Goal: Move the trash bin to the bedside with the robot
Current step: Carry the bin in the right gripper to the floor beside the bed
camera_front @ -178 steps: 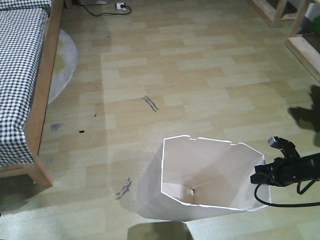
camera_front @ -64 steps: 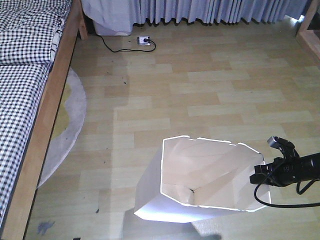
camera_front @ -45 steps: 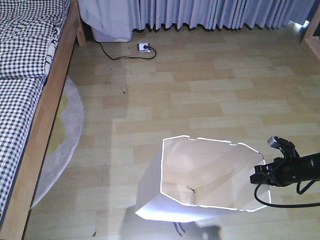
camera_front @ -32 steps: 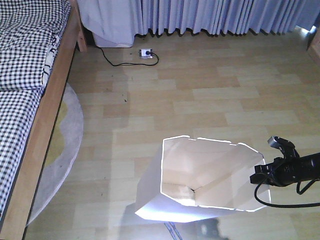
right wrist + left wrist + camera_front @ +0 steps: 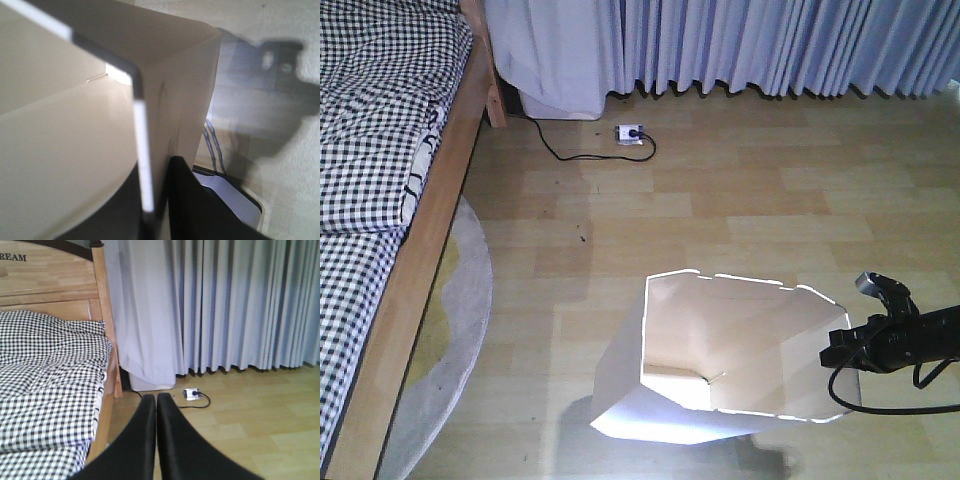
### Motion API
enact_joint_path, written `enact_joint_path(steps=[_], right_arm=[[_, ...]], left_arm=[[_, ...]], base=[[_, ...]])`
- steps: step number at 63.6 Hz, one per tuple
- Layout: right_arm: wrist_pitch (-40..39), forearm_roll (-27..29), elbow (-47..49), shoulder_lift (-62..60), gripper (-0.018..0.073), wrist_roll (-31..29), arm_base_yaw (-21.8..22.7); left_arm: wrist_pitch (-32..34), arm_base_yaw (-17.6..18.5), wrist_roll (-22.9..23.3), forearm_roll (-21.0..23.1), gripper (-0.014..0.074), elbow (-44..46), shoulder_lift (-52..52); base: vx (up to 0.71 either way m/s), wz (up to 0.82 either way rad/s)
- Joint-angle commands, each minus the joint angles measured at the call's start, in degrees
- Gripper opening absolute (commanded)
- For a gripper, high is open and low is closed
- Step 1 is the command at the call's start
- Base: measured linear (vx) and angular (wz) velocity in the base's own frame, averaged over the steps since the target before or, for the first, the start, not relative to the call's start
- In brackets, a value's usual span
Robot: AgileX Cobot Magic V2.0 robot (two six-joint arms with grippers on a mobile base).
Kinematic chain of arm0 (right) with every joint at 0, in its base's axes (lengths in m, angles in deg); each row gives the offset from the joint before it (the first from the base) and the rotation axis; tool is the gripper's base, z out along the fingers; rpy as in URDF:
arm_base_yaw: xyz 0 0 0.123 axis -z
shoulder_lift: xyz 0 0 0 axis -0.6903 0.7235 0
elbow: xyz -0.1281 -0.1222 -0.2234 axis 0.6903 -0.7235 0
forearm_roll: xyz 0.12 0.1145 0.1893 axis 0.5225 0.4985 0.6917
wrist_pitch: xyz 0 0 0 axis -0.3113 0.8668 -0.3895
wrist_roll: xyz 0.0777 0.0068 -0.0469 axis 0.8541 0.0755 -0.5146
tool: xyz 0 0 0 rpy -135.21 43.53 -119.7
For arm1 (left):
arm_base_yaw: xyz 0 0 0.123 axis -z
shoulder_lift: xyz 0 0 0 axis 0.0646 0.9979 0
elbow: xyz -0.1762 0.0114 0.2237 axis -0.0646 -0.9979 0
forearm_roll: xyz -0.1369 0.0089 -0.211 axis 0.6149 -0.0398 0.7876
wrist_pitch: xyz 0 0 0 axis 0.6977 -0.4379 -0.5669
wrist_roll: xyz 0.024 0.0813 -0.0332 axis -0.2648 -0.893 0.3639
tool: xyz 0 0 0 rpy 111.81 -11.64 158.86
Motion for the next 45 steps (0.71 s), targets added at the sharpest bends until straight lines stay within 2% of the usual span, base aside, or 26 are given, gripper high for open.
enact_joint_path(steps=[1, 45], right_arm=[[14.7, 2.4, 0.2, -4.0, -0.0005, 0.1, 0.2], [14.7, 2.4, 0.2, -4.0, -0.0005, 0.1, 0.2]], left_arm=[[4.2, -0.1, 0.2, 0.1, -0.0006, 1.4, -0.3], [4.2, -0.1, 0.2, 0.1, -0.0006, 1.4, -0.3]], base=[[0.33, 0.1], [0.31, 0.07]])
